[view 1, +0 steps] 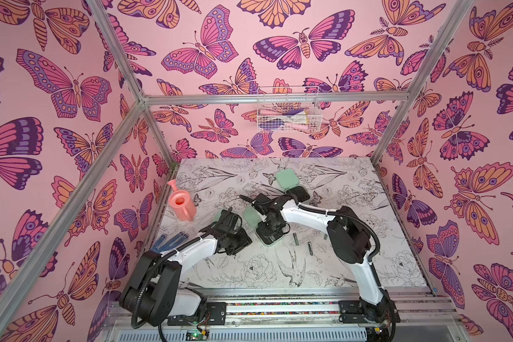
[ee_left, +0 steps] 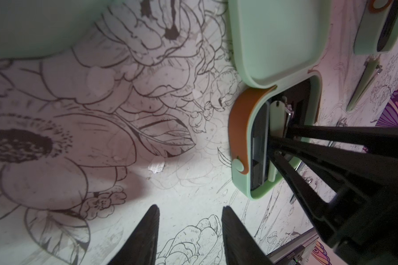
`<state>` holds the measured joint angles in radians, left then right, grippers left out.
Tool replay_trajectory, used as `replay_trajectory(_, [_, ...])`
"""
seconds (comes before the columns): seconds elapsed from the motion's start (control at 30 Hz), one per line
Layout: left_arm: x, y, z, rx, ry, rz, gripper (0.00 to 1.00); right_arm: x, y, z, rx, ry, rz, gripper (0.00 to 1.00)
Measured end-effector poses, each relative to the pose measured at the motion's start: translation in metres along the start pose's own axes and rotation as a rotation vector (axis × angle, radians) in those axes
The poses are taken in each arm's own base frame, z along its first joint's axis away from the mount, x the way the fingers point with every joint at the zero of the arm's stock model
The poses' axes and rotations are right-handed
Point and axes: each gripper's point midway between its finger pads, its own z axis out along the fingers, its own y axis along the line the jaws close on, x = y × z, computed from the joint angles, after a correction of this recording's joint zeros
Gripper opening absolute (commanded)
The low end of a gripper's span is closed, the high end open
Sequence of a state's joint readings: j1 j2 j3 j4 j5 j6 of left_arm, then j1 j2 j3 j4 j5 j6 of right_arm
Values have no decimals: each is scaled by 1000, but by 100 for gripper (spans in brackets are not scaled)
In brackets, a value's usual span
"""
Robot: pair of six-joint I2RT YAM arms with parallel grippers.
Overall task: Organize nail clipper sets
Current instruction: Place the nail clipper in the storage box.
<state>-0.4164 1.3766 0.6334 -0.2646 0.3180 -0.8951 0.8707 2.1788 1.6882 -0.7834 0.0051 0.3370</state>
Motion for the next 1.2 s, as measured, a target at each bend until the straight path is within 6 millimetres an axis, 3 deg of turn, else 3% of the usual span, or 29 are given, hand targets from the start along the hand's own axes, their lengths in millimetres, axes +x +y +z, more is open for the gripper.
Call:
replay_trajectory(0.9, [-1, 1, 0, 0, -3, 0, 47, 8, -1, -5, -65, 63, 61, 33])
replay_trajectory(1.2, [-2, 1, 0, 0, -3, 0, 47, 0, 7, -29, -117, 21, 63, 34])
